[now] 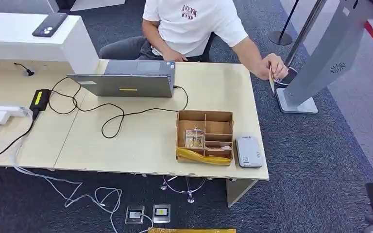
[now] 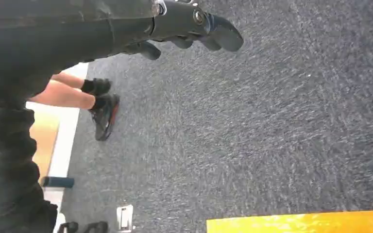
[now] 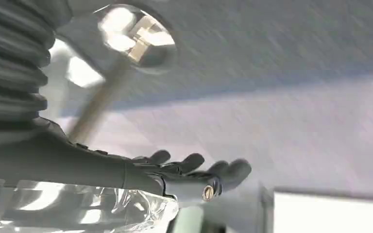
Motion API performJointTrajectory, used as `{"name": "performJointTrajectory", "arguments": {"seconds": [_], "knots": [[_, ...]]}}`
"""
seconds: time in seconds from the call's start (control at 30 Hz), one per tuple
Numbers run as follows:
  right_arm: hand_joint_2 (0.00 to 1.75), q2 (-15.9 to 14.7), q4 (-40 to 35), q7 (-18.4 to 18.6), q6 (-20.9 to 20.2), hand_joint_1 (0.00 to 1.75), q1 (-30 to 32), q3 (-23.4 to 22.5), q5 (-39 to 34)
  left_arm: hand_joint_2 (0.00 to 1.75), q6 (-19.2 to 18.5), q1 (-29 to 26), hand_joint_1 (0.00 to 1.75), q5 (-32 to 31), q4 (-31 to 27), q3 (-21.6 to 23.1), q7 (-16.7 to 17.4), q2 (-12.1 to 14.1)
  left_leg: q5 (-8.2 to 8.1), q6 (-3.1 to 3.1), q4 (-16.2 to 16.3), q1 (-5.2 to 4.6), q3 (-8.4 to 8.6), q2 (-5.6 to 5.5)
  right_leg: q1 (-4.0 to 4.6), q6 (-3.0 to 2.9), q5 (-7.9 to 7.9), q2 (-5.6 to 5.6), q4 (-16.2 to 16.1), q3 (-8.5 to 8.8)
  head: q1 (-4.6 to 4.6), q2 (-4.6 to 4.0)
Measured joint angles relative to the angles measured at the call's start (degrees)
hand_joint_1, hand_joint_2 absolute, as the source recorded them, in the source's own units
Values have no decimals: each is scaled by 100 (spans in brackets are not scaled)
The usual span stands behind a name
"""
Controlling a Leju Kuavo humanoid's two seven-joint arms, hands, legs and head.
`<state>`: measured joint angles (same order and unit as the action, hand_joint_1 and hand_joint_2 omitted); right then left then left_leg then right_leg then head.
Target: Pass the card to the sensor for recognition and then transmit it.
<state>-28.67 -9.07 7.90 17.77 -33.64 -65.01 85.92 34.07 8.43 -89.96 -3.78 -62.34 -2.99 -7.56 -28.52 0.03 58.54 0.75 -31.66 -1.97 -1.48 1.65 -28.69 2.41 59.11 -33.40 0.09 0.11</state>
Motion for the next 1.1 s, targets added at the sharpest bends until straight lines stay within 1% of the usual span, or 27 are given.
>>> {"name": "performJointTrajectory", "arguments": {"seconds": [0.03,0.07,0.1,0.13,0.17,0.2,0.23,0.27,0.3,0.33,0.37,0.4,0.43,0.53,0.6,0.67,0.73,0.77,0.83,0.87,0.9,0.93,1.0,1.07,1.1], "knots": [[175,-53,-198,478,-564,0,104,145,-507,175,-2,7,0,0,-2,26,0,2,0,6,6,8,21,-30,12,11,-6,-29,-27,23,0,2],[175,-152,-509,1200,-1269,0,290,393,-1266,175,-2,2,0,0,-7,39,0,4,-6,14,8,20,34,-51,25,24,-15,-44,-48,51,2,0],[175,-316,-903,2029,-1937,0,548,734,-2326,175,-2,-7,0,0,-15,44,0,7,-10,21,12,18,28,-74,22,34,-21,-64,-46,65,7,2],[175,-539,-1384,2772,-2389,0,890,1119,-3535,175,-2,-23,0,0,-24,48,-9,11,-2,32,6,-21,-2,-98,-22,39,-23,-95,-25,61,13,2],[175,-828,-2048,3257,-2488,0,1147,1540,-4672,175,0,-51,0,0,-33,55,-15,11,6,43,0,-80,-55,-90,-89,44,-21,-91,25,-2,11,0],[175,-1042,-2729,3212,-2272,0,1218,1906,-5406,175,4,-71,0,0,-31,64,-26,11,5,45,-3,-140,-182,-36,-151,46,-21,-25,82,-75,13,2],[175,-1202,-3442,3173,-1907,0,1143,2318,-5868,175,17,-71,0,0,-33,68,-41,22,-19,48,-7,-156,-182,66,-167,53,-16,76,98,-118,-26,2],[175,-1262,-3843,3153,-1847,0,1049,2601,-5895,175,22,-58,0,2,-35,70,-55,50,-36,46,-11,-148,-168,131,-158,57,-12,140,92,-111,-33,2],[175,-1347,-4264,3149,-1841,0,996,2935,-5614,175,39,-12,0,4,-37,74,-72,59,-56,32,-10,-121,-149,155,-130,54,-5,169,79,-91,-35,0],[175,-1377,-4733,3127,-1867,0,970,3328,-5251,175,46,37,0,17,-39,83,-87,68,-53,44,-7,-106,-127,157,-116,62,1,167,62,-75,-26,2],[175,-1439,-5119,3127,-1893,0,911,3643,-5079,175,52,71,0,17,-39,96,-112,59,-48,51,-7,-104,-121,156,-111,63,3,162,61,-68,-26,2],[175,-1423,-5464,3125,-1873,0,845,3991,-5035,175,57,90,0,11,-39,120,-122,39,-30,53,-6,-113,-124,132,-120,63,3,133,63,-66,-39,0],[175,-1425,-5811,3123,-1821,0,686,4392,-5029,175,68,94,0,0,-39,151,-129,35,-14,65,-6,-119,-139,108,-126,65,4,94,69,-68,-39,0],[175,-1469,-6507,3114,-1736,0,-74,5562,-4957,175,83,87,0,-4,-39,208,-133,20,26,57,-4,-102,-160,27,-108,63,6,28,72,-69,-33,2],[175,-1376,-6752,2950,-1701,0,-661,6372,-4867,175,81,71,0,0,-39,236,-133,-4,41,42,-4,-88,-179,-29,-96,62,5,-29,72,-67,-28,2],[175,-1167,-6765,2860,-1657,0,-1339,7281,-4743,175,68,85,0,0,-42,352,-98,-13,53,31,-4,-86,-187,-45,-95,58,7,-42,75,-82,-37,2],[175,-946,-6763,2858,-1550,0,-1884,8146,-4714,175,52,132,0,-4,-46,435,-52,-31,58,25,-4,-69,-190,-77,-80,57,7,-68,74,-78,-30,0],[175,-826,-6763,2869,-1496,0,-2094,8551,-4759,175,50,148,0,-4,-48,483,-48,-33,59,23,-3,-65,-191,-87,-75,56,6,-75,74,-78,-33,2],[175,-645,-6759,2878,-1412,0,-2414,9215,-4795,175,48,157,0,-4,-50,538,-44,-44,74,12,-1,-56,-111,-107,-68,45,8,-96,74,-85,-35,2],[175,-586,-6752,2887,-1388,0,-2547,9534,-4822,175,44,156,0,-4,-52,579,-42,-42,76,8,1,-53,-115,-109,-67,40,11,-98,73,-92,-31,0],[175,-553,-6748,2893,-1360,0,-2628,9824,-4846,175,44,151,0,-4,-61,614,-37,-42,77,7,3,-50,-114,-111,-62,41,12,-99,73,-89,-39,2],[175,-531,-6748,2874,-1338,0,-2694,9992,-4859,175,44,144,0,-4,-61,627,-31,-42,76,7,2,-49,-115,-117,-61,40,12,-105,71,-85,-24,2],[175,-424,-6728,2858,-1314,0,-2839,10392,-4885,175,46,135,0,-2,-63,649,-11,-42,75,6,2,-49,-120,-112,-61,40,12,-99,69,-89,-35,2],[175,-339,-6713,2819,-1296,0,-2959,10707,-4885,175,46,137,0,-2,-63,660,-4,-39,71,3,2,-48,-116,-105,-61,40,12,-90,67,-89,-33,2],[175,-300,-6702,2714,-1303,0,-3000,10840,-4883,175,46,139,0,-2,-66,680,9,-39,71,3,2,-48,-115,-106,-61,40,12,-91,66,-88,-31,2]]}}
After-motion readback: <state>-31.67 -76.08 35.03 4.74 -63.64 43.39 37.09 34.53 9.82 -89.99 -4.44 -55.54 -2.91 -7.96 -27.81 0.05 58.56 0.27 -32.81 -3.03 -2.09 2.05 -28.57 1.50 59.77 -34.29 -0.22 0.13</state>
